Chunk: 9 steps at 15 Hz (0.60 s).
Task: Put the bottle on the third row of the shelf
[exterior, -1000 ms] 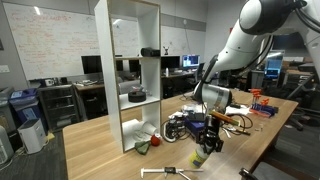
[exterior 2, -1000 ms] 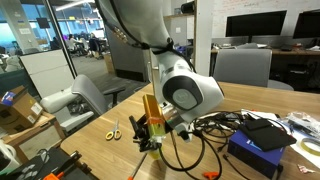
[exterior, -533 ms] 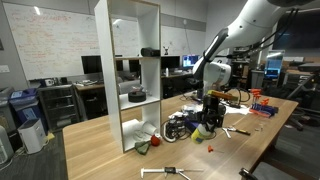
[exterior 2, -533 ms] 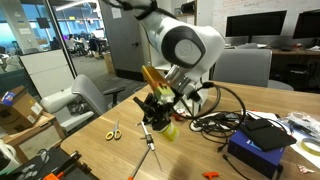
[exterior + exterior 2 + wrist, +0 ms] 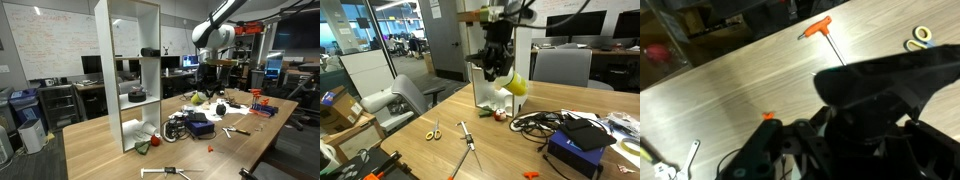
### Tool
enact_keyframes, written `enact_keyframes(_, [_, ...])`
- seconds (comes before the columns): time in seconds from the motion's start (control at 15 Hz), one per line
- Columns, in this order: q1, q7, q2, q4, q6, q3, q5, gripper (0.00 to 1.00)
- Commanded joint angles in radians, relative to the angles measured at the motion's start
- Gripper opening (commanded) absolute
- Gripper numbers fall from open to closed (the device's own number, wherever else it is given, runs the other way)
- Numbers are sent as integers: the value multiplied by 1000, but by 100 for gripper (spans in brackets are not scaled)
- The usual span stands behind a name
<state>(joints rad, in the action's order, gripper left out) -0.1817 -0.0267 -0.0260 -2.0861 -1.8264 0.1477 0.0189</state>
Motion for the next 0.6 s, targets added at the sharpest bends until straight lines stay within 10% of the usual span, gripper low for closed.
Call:
enact_keyframes(0.0, [38, -66, -73, 105, 19, -30, -122, 1])
enact_keyframes(0.53, [88, -110, -85, 296, 5, -97, -299, 1])
